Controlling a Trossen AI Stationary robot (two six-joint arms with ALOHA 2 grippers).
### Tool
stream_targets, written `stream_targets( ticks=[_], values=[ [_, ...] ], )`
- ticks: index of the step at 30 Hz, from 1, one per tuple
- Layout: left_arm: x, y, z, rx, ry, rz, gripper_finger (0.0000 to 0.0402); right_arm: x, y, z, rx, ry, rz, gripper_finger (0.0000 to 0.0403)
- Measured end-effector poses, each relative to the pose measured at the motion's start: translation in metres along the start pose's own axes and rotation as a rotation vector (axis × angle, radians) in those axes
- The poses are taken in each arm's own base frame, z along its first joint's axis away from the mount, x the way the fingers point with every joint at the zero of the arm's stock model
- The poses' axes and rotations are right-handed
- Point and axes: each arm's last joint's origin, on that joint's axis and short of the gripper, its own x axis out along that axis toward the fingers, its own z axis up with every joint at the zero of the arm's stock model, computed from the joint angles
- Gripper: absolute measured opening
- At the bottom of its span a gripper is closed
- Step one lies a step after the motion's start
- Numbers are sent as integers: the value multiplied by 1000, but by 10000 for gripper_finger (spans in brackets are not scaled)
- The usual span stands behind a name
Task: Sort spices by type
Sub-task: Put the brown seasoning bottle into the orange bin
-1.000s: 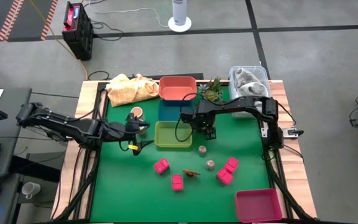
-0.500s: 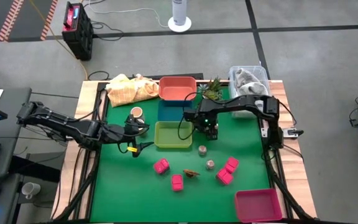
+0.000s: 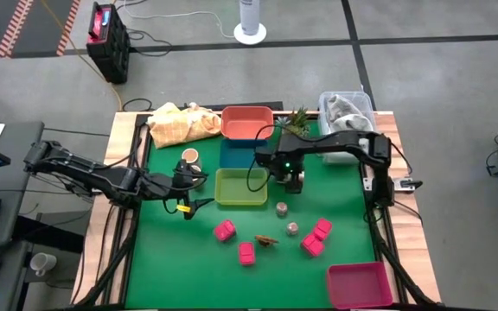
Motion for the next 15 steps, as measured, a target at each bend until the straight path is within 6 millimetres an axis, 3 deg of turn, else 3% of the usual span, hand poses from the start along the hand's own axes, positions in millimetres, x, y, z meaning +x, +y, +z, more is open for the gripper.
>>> stream_targets(
  ticks=[5,11,15],
  values=[
    [0,0,-1,4,6,2,389,-32,12,-16,17,-109,-19,380],
    [0,-1,0,34,-8,10,389,-64,62,-26,-152,-330,-31,379],
    [0,0,1,36,-19,25,389,-66,93,-21,-263,-415,-22,379]
  ],
)
